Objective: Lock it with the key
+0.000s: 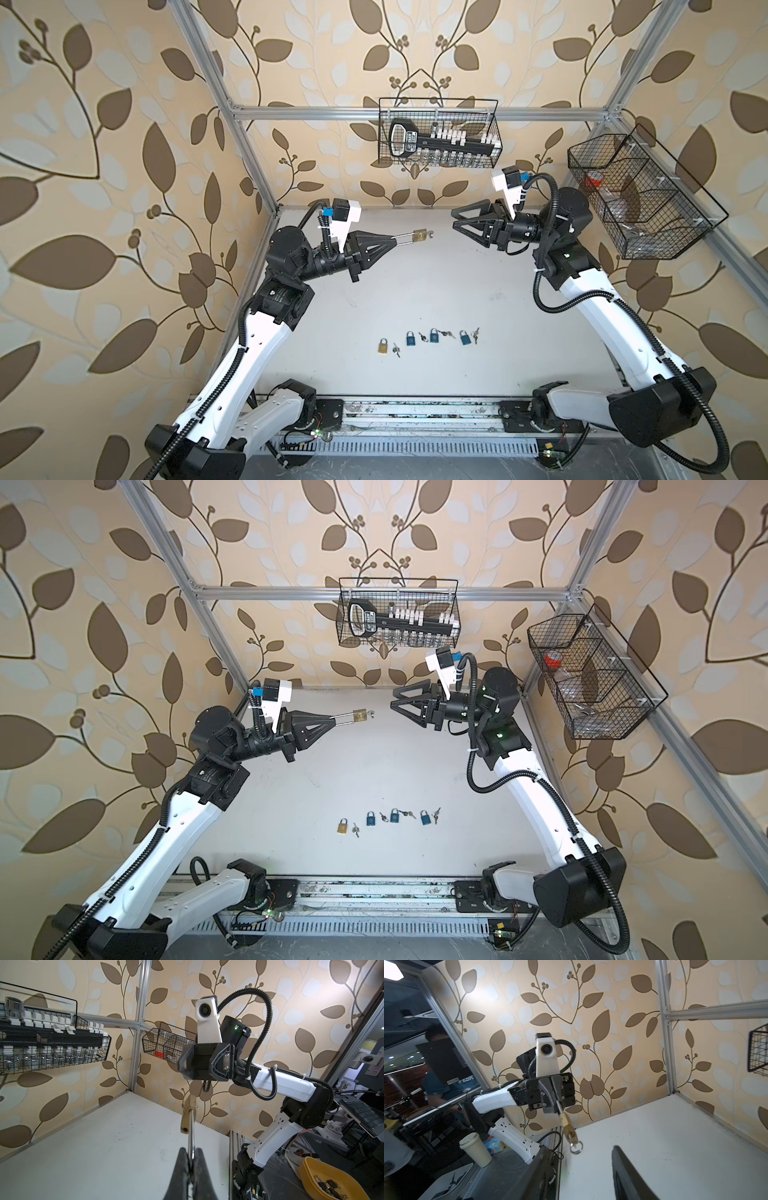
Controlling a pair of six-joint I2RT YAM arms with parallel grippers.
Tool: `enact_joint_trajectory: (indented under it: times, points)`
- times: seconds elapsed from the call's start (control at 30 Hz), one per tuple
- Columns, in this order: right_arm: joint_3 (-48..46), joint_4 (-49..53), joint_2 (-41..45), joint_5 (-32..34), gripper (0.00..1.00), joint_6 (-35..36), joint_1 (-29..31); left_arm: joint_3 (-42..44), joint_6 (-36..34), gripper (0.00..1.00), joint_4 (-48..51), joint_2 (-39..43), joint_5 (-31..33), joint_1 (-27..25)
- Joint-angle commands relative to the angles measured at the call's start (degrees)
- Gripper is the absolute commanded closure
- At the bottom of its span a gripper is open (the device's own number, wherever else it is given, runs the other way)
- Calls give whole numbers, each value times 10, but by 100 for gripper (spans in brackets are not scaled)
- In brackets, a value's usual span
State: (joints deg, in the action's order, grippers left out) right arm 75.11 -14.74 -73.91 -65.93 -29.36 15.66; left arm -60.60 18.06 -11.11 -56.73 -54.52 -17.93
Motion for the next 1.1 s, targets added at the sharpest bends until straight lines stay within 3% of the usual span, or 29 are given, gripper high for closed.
enact_joint_trajectory:
  times: [0.0,0.1,0.33,0.53,0.8,1.07]
  points:
    - [16,15,15,-69,52,32,3,-10,22,100,-78,3,-44,2]
    - [35,68,13,-72,52,74,11,-18,32,100,-92,-4,-60,1]
    - [61,74,-11,-63,44,91,42,-21,52,100,-115,-14,-72,0]
    - [100,148,-35,-39,43,167,87,-22,51,100,-112,-14,-72,0]
    - [111,214,-58,-25,49,212,100,-22,52,100,-114,-16,-72,0]
    - [106,216,-55,-21,72,220,104,-22,56,100,-121,-21,-72,0]
